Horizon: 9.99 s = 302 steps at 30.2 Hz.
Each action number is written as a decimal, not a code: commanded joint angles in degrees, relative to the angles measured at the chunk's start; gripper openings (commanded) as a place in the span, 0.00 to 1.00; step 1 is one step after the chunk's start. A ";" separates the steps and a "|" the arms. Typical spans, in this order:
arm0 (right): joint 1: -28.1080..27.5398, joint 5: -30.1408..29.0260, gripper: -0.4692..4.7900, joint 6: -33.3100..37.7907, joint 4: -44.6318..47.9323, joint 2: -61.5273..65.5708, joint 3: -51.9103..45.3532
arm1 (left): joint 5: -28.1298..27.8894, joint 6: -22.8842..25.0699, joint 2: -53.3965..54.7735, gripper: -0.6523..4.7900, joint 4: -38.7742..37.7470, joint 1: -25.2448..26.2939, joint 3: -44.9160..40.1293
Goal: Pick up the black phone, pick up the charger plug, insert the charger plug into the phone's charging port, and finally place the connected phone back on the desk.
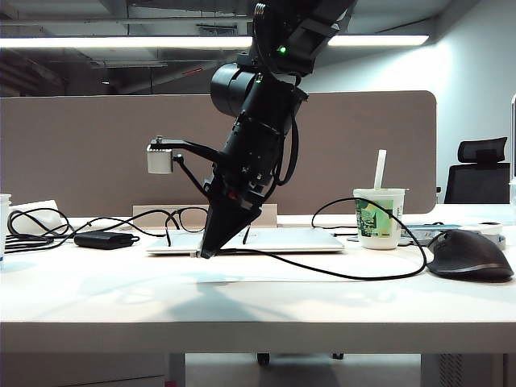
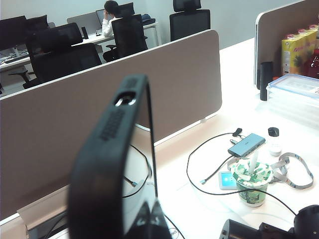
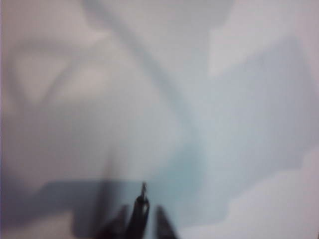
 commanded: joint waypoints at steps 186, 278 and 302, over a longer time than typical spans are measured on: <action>-9.33 8.48 0.09 184.82 6.14 -0.35 4.24 | -2.12 3.28 -10.14 0.11 -2.73 -0.02 0.37; -8.13 6.38 0.07 164.39 1.79 3.82 4.59 | -2.12 3.28 -10.05 0.11 -5.27 -0.02 0.37; -8.15 2.91 0.10 165.50 1.88 -0.17 4.55 | -2.12 3.28 -10.05 0.11 -4.83 -0.02 0.37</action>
